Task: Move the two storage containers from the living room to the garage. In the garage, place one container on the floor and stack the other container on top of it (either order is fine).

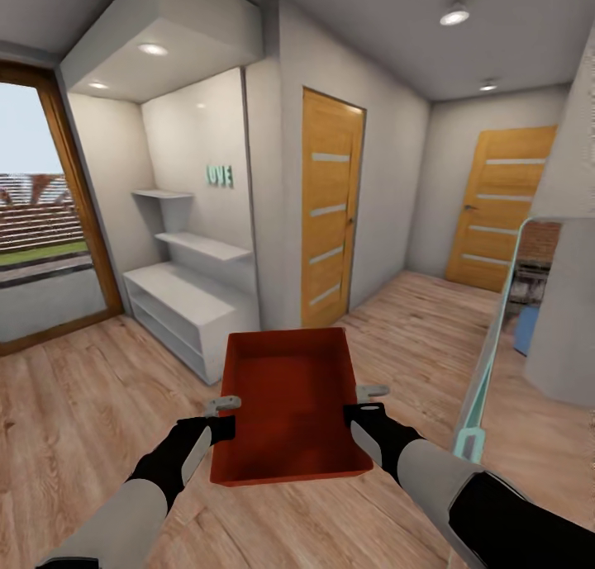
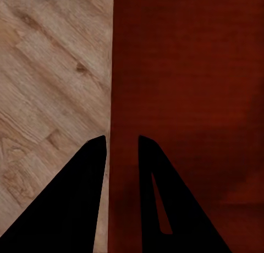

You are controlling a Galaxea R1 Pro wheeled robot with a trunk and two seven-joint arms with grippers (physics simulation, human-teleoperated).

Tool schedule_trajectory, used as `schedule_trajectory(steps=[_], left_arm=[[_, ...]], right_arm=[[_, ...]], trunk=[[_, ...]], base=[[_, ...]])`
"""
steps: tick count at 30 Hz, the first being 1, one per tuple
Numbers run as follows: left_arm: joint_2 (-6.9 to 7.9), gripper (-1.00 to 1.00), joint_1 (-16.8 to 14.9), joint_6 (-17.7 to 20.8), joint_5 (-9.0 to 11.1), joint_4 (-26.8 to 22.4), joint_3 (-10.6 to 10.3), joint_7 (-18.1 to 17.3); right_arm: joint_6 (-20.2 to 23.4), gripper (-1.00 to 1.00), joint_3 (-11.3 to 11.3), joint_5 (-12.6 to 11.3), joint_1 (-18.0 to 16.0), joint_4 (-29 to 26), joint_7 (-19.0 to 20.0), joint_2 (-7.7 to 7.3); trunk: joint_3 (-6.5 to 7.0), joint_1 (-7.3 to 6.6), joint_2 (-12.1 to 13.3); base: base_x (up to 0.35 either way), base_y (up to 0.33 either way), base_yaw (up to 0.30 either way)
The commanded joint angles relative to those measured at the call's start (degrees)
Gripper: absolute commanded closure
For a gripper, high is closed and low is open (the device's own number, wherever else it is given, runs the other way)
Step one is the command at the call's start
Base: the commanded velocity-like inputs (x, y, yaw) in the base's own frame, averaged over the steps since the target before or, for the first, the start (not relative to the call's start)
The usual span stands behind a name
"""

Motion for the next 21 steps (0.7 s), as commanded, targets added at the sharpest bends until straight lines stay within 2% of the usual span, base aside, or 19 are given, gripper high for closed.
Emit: schedule_trajectory(steps=[1, 7, 21], left_arm=[[0.09, 1.00, 0.02, 0.44, -0.89, -0.01, 0.96, 2.87], [0.10, 1.00, 0.02, 0.44, -0.89, -0.04, 0.96, 2.87], [0.10, 1.00, 0.02, 0.44, -0.89, -0.07, 0.96, 2.87]], right_arm=[[0.12, 1.00, 0.00, 0.64, -0.04, -0.37, -0.29, -0.03], [0.12, 1.00, 0.00, 0.64, -0.04, -0.37, -0.27, -0.03], [0.08, 1.00, 0.00, 0.64, -0.04, -0.37, -0.21, 0.02]], trunk=[[-0.02, 0.05, -0.04], [-0.02, 0.05, -0.04], [-0.02, 0.05, -0.04]], base=[[0.326, 0.000, -0.235], [0.326, 0.000, -0.168], [0.326, 0.000, -0.008]])
